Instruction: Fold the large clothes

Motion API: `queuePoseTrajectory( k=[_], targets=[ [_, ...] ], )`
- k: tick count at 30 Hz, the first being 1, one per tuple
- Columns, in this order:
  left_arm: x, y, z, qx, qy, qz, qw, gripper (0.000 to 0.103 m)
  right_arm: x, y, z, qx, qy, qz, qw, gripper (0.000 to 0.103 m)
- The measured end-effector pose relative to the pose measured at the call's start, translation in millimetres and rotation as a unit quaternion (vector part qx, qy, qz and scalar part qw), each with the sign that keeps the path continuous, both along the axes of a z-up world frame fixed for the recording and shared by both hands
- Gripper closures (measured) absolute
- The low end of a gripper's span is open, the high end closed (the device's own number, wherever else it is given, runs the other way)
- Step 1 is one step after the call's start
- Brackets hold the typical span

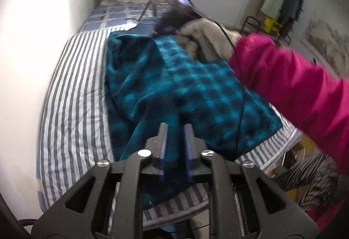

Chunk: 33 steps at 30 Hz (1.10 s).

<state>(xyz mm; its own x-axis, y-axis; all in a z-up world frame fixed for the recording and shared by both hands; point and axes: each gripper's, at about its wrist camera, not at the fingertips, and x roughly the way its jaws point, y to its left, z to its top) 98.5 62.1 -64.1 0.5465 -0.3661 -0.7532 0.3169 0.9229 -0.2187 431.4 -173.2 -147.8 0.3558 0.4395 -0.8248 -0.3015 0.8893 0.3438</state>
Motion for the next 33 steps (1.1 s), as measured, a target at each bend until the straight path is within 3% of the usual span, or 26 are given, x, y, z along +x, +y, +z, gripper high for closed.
queuePoseTrajectory(
  k=[1, 2, 4, 9, 14, 16, 17, 18, 20, 22, 27, 30, 32, 33],
  targets=[
    [2, 7, 0, -0.006, 0.006, 0.013, 0.9999, 0.082, 2, -6, -6, -0.008, 0.007, -0.006, 1.000, 0.095],
    [4, 17, -1, -0.019, 0.015, 0.028, 0.9993, 0.082, 0, -13, -12, -0.022, 0.013, -0.015, 1.000, 0.078],
    [9, 39, -4, -0.046, 0.031, 0.068, 0.9961, 0.082, -7, -24, -15, -0.035, 0.009, -0.029, 0.999, 0.068],
    [17, 81, -21, -0.093, 0.070, 0.143, 0.9828, 0.082, -33, -53, -1, -0.031, -0.002, -0.024, 0.999, 0.066],
    [23, 83, -54, -0.133, 0.124, 0.151, 0.9716, 0.081, -90, -68, 11, 0.020, 0.007, 0.011, 1.000, 0.063],
    [26, 82, -72, -0.172, 0.161, 0.155, 0.9594, 0.063, -129, -72, 13, 0.034, 0.010, 0.033, 0.999, 0.062],
    [25, 81, -79, -0.187, 0.171, 0.160, 0.9539, 0.060, -148, -75, 14, 0.043, 0.013, 0.046, 0.998, 0.060],
    [25, 82, -86, -0.202, 0.183, 0.170, 0.9470, 0.059, -166, -76, 15, 0.052, 0.015, 0.058, 0.997, 0.058],
    [25, 82, -98, -0.223, 0.201, 0.182, 0.9363, 0.059, -197, -77, 15, 0.066, 0.014, 0.080, 0.994, 0.044],
    [26, 81, -108, -0.242, 0.217, 0.188, 0.9266, 0.059, -224, -78, 13, 0.083, 0.011, 0.096, 0.992, 0.040],
    [22, 81, -128, -0.302, 0.241, 0.214, 0.8972, 0.059, -264, -68, 2, 0.092, -0.006, 0.130, 0.987, 0.037],
    [21, 79, -135, -0.315, 0.243, 0.219, 0.8908, 0.059, -269, -59, -9, 0.076, -0.016, 0.129, 0.989, 0.034],
    [19, 78, -134, -0.318, 0.234, 0.219, 0.8922, 0.070, -265, -55, -18, 0.071, -0.012, 0.123, 0.990, 0.034],
    [20, 75, -131, -0.313, 0.229, 0.218, 0.8957, 0.085, -262, -54, -23, 0.071, -0.009, 0.121, 0.990, 0.034]
  ],
)
